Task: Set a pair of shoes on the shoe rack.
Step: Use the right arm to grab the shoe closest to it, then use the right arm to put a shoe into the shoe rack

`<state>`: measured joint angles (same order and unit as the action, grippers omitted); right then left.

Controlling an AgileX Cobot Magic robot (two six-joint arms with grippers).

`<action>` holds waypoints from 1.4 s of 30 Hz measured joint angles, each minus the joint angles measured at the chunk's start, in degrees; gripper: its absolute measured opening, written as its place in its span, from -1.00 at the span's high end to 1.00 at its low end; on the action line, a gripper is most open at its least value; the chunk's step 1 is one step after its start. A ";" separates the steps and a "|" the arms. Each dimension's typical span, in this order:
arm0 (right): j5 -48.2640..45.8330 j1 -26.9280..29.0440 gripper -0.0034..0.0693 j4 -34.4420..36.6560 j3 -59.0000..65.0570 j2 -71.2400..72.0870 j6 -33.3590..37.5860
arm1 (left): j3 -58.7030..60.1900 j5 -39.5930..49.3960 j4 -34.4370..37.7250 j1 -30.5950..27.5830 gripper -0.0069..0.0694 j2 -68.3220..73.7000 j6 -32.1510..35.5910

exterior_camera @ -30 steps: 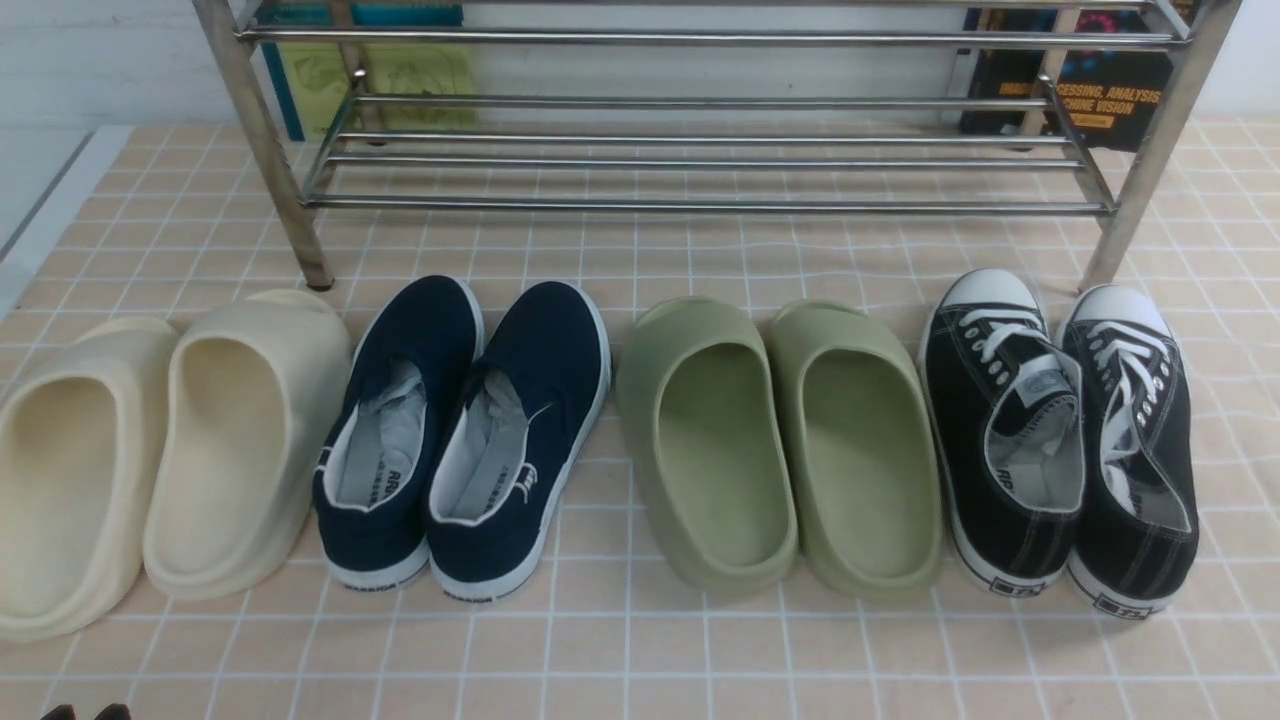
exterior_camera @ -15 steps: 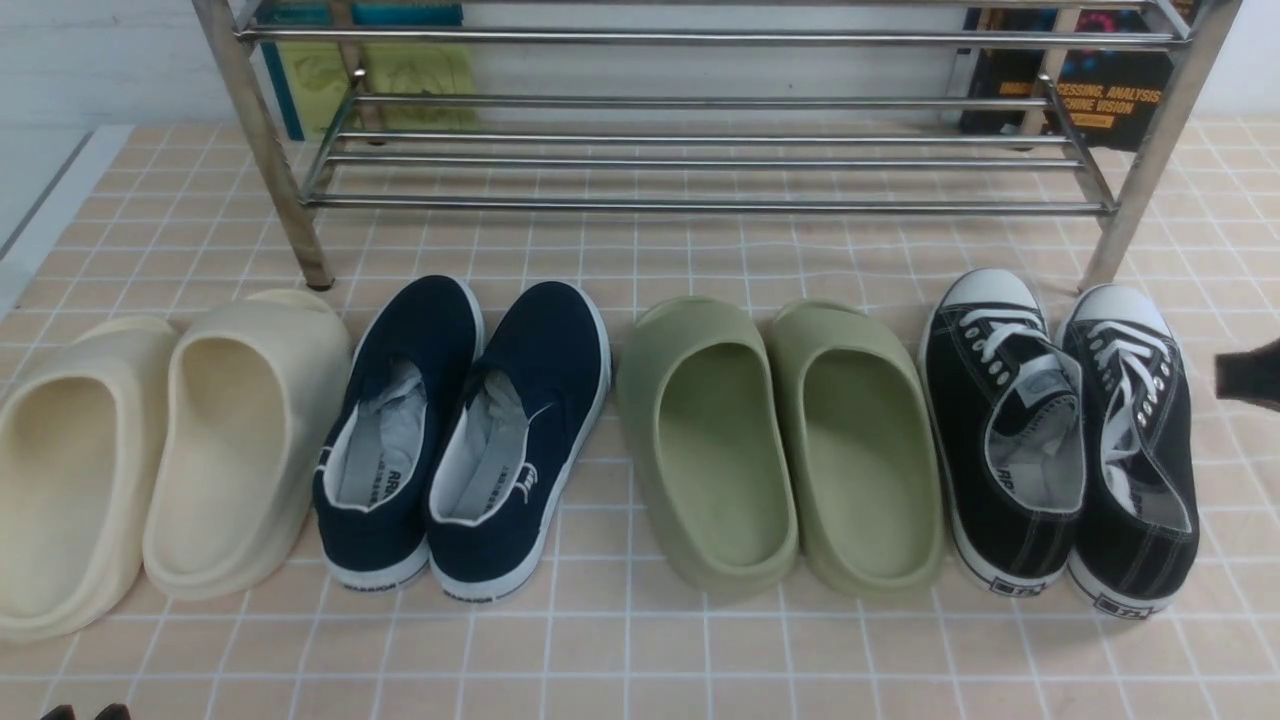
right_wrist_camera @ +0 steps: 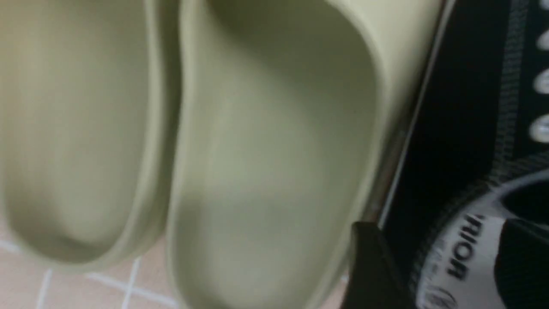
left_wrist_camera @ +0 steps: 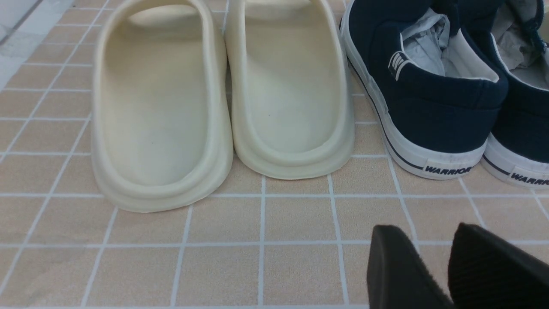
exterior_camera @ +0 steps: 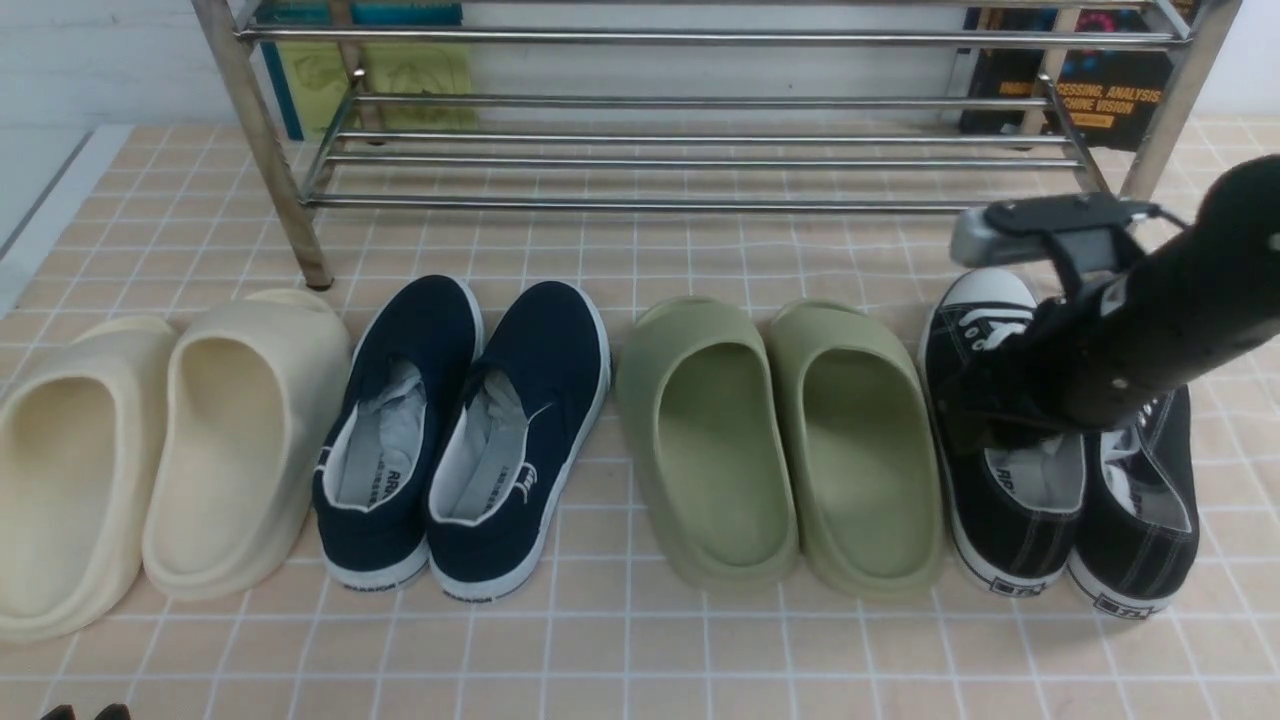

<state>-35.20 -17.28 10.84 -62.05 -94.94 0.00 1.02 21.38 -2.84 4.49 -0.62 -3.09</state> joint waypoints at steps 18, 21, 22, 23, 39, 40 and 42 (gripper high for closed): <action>-11.26 -0.34 0.86 -2.25 -7.54 0.75 -2.69 | 0.00 0.00 0.00 0.00 0.19 0.00 0.00; -13.86 -0.34 0.86 -2.37 -11.58 0.84 -1.36 | 0.00 0.00 0.00 0.00 0.19 0.00 0.00; -14.10 -0.34 0.86 -2.37 -12.84 0.70 -0.92 | 0.00 0.00 0.00 0.00 0.19 0.00 0.00; -14.09 -0.34 0.86 -2.37 -13.86 0.52 0.00 | 0.00 0.00 0.00 0.00 0.19 0.00 0.00; -10.34 -0.38 0.86 -10.51 -46.91 -25.07 1.56 | 0.00 0.00 0.00 0.00 0.19 0.00 0.00; -10.63 -0.38 0.86 -10.84 -49.53 -26.44 1.56 | 0.00 0.00 0.00 0.00 0.19 0.00 0.00; -12.17 -0.38 0.86 -10.84 -56.85 -31.56 1.56 | 0.00 0.00 0.00 0.00 0.19 0.00 0.00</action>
<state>-47.36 -17.66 0.00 -118.90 -126.50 1.56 1.02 21.38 -2.84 4.49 -0.62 -3.09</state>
